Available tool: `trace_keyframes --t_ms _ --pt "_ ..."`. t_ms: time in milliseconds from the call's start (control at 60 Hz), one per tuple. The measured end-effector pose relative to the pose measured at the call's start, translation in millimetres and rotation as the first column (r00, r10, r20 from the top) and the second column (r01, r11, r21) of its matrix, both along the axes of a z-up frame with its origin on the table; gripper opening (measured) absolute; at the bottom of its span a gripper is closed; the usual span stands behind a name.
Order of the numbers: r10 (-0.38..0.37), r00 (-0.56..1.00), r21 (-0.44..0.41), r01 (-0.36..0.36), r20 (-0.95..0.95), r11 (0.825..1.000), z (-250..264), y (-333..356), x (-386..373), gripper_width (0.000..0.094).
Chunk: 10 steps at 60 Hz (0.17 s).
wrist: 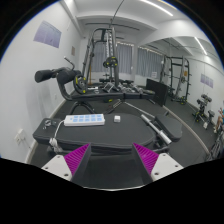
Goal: Unplug charger
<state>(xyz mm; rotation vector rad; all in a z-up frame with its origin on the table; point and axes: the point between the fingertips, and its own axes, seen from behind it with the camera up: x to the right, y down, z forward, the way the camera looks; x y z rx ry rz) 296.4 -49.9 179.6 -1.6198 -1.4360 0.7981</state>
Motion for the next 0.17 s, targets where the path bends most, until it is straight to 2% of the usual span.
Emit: trace_keyframes --t_ms 167 --pt "0.010 1.000 0.026 -0.010 -0.005 1.000 6.0 -3.0 10.3 0.0855"
